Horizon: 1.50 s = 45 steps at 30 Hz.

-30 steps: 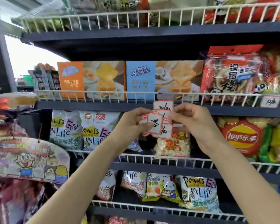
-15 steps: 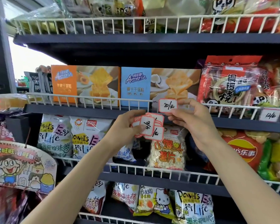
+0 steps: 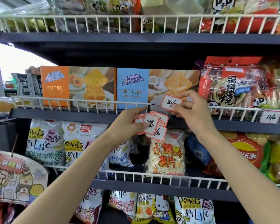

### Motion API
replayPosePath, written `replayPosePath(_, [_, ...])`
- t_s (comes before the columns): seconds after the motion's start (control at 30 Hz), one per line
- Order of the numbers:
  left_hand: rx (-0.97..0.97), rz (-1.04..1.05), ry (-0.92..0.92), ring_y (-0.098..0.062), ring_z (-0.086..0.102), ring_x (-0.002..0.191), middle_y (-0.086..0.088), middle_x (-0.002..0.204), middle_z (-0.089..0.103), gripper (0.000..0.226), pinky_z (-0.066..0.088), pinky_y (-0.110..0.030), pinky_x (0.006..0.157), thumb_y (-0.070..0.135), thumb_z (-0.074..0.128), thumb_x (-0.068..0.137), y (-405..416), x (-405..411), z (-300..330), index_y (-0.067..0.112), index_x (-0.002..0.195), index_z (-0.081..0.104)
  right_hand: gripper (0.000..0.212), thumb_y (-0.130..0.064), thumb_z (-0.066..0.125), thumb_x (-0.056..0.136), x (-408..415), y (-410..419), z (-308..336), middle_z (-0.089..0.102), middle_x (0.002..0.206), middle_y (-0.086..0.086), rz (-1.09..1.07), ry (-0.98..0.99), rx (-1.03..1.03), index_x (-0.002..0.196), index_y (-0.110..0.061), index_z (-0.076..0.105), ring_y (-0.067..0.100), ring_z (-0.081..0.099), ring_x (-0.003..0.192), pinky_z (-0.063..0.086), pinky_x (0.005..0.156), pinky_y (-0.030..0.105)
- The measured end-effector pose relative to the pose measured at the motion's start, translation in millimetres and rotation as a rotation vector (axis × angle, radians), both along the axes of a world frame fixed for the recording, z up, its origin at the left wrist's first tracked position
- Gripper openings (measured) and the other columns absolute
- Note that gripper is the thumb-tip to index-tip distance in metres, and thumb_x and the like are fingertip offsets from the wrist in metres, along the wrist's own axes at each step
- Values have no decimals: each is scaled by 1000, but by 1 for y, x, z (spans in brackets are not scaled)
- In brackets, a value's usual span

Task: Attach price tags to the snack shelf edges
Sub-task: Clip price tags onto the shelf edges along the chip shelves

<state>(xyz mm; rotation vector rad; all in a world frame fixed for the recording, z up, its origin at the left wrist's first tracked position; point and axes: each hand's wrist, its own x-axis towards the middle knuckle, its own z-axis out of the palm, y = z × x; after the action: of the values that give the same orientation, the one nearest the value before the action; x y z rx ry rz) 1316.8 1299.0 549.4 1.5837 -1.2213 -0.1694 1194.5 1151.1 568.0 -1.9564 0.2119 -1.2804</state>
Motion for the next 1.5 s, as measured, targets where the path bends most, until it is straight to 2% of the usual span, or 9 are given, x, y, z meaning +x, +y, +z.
replayPosePath(0.07, [1, -6, -19, -14, 64, 105, -3, 115, 66, 52, 50, -37, 97, 4, 59, 88, 1, -1, 1, 15, 136, 44, 23, -6, 64, 84, 3, -1, 0, 70, 91, 7, -20, -4, -21, 86, -25, 51, 14, 68, 81, 55, 72, 38])
replayPosePath(0.3, [0, -99, 39, 0, 66, 86, 8, 98, 68, 54, 53, -15, 81, -3, 56, 88, -5, -4, 2, 17, 136, 42, 14, -5, 61, 87, 6, -2, 5, 66, 84, -6, -46, -19, -125, 95, -14, 53, 1, 63, 80, 44, 54, 10])
replayPosePath(0.63, [35, -129, 65, -5, 63, 102, -3, 123, 63, 65, 48, -18, 93, -3, 55, 88, -6, 0, -2, 10, 145, 27, 13, -7, 59, 89, 11, -7, 12, 68, 88, 3, -125, -15, -201, 89, -20, 58, 13, 65, 84, 49, 68, 18])
replayPosePath(0.83, [71, -135, 23, -10, 66, 91, -9, 105, 71, 64, 52, -26, 86, 1, 55, 90, 2, 4, -5, 23, 144, 30, 7, -10, 62, 88, 15, -3, 20, 68, 85, 0, -138, -10, -299, 90, -17, 61, 7, 64, 77, 51, 68, 16])
replayPosePath(0.93, [87, -142, 27, -11, 67, 86, -9, 93, 73, 62, 53, -23, 80, 2, 55, 90, 3, 5, -6, 29, 140, 33, 6, -11, 63, 87, 20, -2, 21, 65, 80, -7, -127, 19, -328, 87, -17, 62, -3, 59, 74, 46, 67, 6])
replayPosePath(1.13, [106, -170, 40, -17, 67, 87, -17, 98, 72, 64, 53, -26, 81, 1, 56, 90, 3, 5, -9, 31, 140, 31, 5, -10, 64, 85, 25, -5, 14, 62, 85, -6, -221, 75, -396, 86, -12, 69, -1, 54, 71, 43, 66, 9])
replayPosePath(1.27, [117, -173, 44, -27, 68, 92, -17, 99, 72, 66, 52, -34, 88, -1, 56, 89, 3, 5, -9, 31, 141, 29, 7, -15, 65, 86, 28, -8, 2, 51, 95, -4, -371, 86, -486, 90, -14, 70, 8, 46, 90, 35, 73, 19])
replayPosePath(1.37, [124, -175, 42, -31, 66, 97, -17, 99, 72, 66, 50, -39, 92, -1, 56, 89, 4, 5, -8, 32, 140, 30, 10, -13, 63, 87, 29, -4, -6, 59, 94, 0, -474, 34, -575, 93, -12, 71, 16, 46, 94, 30, 72, 23])
replayPosePath(1.5, [134, -171, 27, -37, 64, 97, -19, 100, 71, 64, 48, -43, 93, -1, 56, 89, 5, 5, -7, 35, 137, 32, 11, -14, 61, 87, 28, 1, -9, 65, 92, 2, -556, -9, -673, 94, -14, 70, 25, 50, 91, 39, 71, 34])
